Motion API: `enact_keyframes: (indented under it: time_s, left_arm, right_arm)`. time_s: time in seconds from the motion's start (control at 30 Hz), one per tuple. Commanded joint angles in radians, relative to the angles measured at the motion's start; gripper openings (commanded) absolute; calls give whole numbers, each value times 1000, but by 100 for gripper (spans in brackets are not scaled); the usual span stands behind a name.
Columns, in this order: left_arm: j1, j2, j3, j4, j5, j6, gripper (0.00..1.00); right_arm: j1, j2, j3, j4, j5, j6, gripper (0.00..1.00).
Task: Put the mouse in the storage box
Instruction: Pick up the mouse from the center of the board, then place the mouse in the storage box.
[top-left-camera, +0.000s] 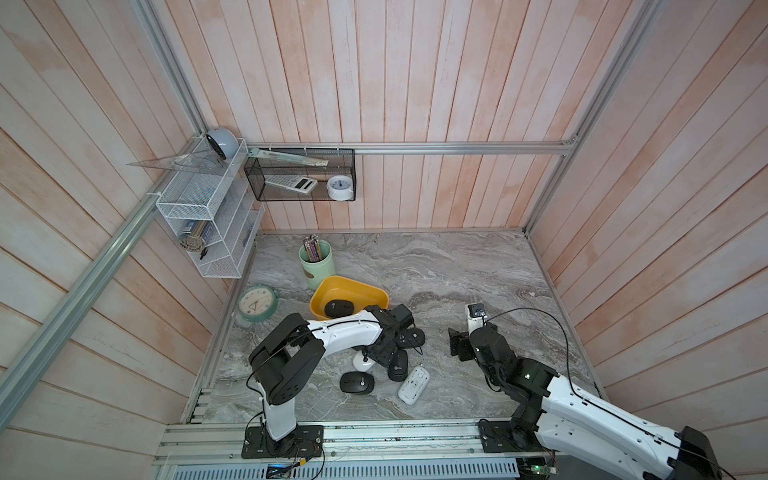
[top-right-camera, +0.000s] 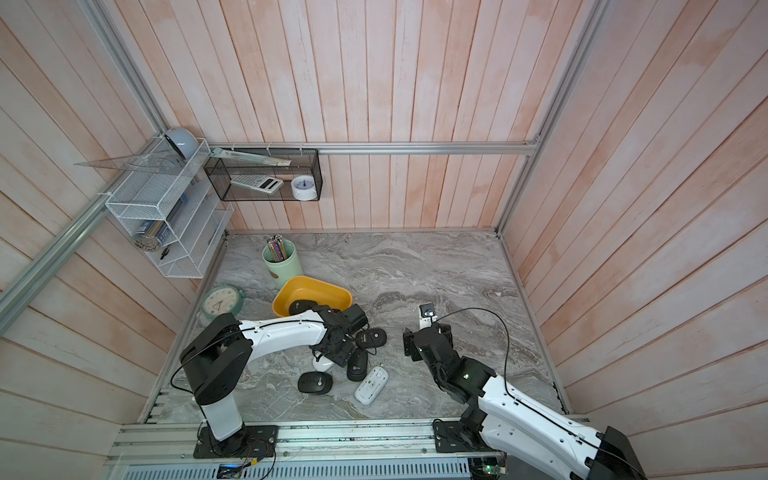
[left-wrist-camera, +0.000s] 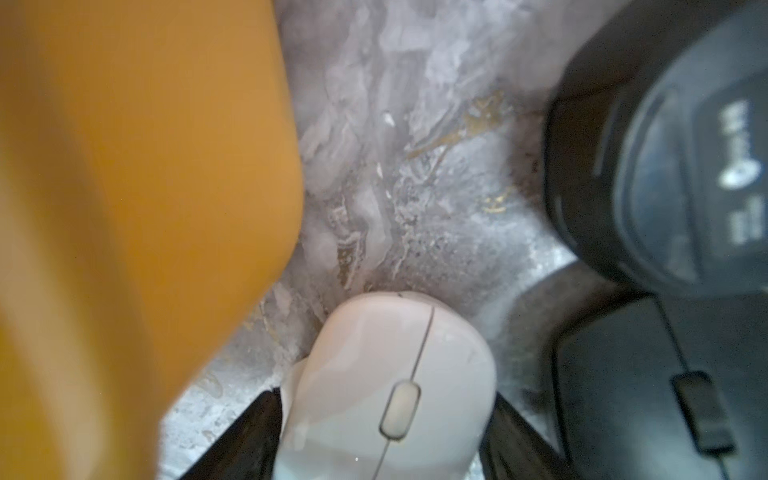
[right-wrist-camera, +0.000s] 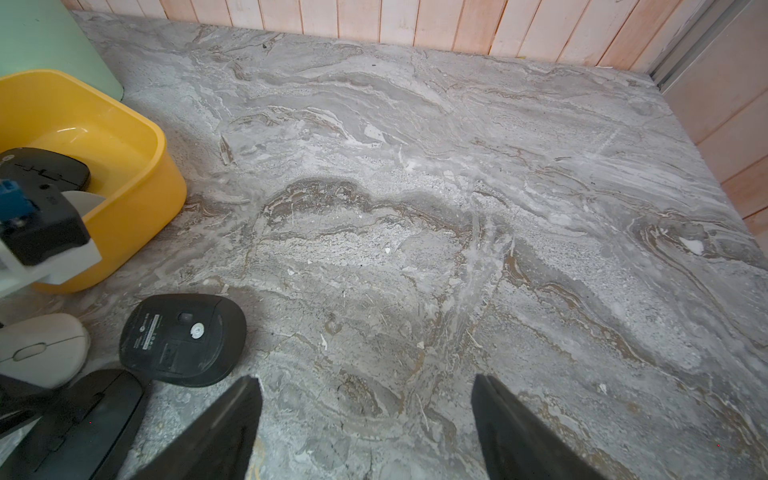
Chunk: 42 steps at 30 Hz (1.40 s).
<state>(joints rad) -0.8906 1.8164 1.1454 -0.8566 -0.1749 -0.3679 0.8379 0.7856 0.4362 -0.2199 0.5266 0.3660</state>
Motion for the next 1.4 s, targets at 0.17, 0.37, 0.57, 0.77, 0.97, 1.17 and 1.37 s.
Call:
enact_keyframes:
  time_s: [0.17,0.37,0.57,0.77,0.97,1.17,1.37]
  left_arm:
    - [2,-64,-10,4,-30,-78,66]
    - [2,-118,53,-13,-26,-94,66]
    - [5,-186,98,-36,3,-99,65]
    - [58,-262,113,3,43,-125,61]
    - [157,-291,143,27,77,-145,60]
    - [246,-218,215,-21,64,-152,59]
    - [295,-131,262,-33,79,-144,59]
  right_arm:
    - [-5,16,-5,21,24,8,85]
    - [-5,15,-6,19,27,8,85]
    - [-5,6,-9,19,30,10,85]
    - [-5,-6,-14,19,32,12,85]
    - [-6,-8,-16,20,32,11,85]
    - [-5,-15,-18,19,33,12,85]
    - [-5,-19,-20,21,33,12,85]
